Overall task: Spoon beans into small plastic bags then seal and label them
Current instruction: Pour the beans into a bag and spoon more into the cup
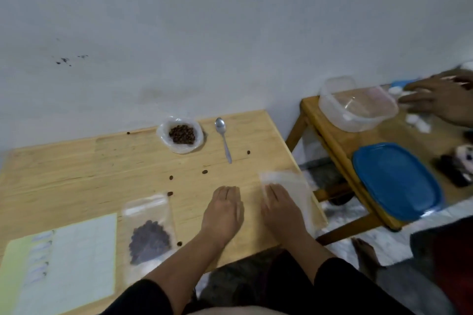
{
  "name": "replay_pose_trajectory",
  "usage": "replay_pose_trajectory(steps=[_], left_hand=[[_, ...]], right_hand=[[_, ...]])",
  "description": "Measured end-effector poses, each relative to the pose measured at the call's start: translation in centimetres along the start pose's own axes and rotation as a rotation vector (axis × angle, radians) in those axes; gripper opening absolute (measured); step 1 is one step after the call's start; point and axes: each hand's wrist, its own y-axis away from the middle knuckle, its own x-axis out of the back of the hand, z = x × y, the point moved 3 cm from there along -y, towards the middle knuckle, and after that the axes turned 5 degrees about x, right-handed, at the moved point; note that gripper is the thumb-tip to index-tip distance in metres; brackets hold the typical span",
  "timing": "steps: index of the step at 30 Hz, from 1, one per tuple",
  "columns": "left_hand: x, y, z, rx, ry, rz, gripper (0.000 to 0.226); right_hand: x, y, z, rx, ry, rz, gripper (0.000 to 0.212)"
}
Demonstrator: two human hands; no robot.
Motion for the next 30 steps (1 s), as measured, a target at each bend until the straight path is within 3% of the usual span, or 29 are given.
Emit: replay_pose_trajectory(steps=[3, 8, 12, 14, 18, 25, 30], left_hand=[[-2.8, -1.3, 2.2, -0.012, 0.024, -0.105, 0.045], [-6.4, -3.6, 4.2, 0.041, 0.111, -0.130, 0.040], [-7.4, -4.5, 4.7, 0.097, 0.160, -0.144, 0.040], [-7.7, -4.9, 4.5, 0.150, 0.177, -0.128, 0.040], [-8.2, -5.9, 4.4, 0.232, 0.186, -0.120, 0.040], [-7.6, -6.1, 4.5, 0.417, 0.391, -0.049, 0.033], [-7.2, -6.1, 4.8, 0.535, 0.589, -0.017, 0.004]], right_hand=[[-0.8, 1.8, 3.6, -0.084, -0.004, -0.002, 0.046], [-2.7, 3.1, 5.5, -0.115, -0.085, -0.143, 0.055], [-5.6, 3.4, 6.4, -0.045, -0.039, -0.180, 0.064], [-4.8, 3.4, 6.1, 0.019, -0.025, -0.072, 0.073], [-2.5, 3.1, 5.0, 0.013, -0.134, -0.027, 0.045], [-2.4, 2.9, 5.0, -0.041, -0.233, -0.155, 0.055], [-3.0, 2.9, 5.6, -0.048, -0.201, -0.183, 0.057]])
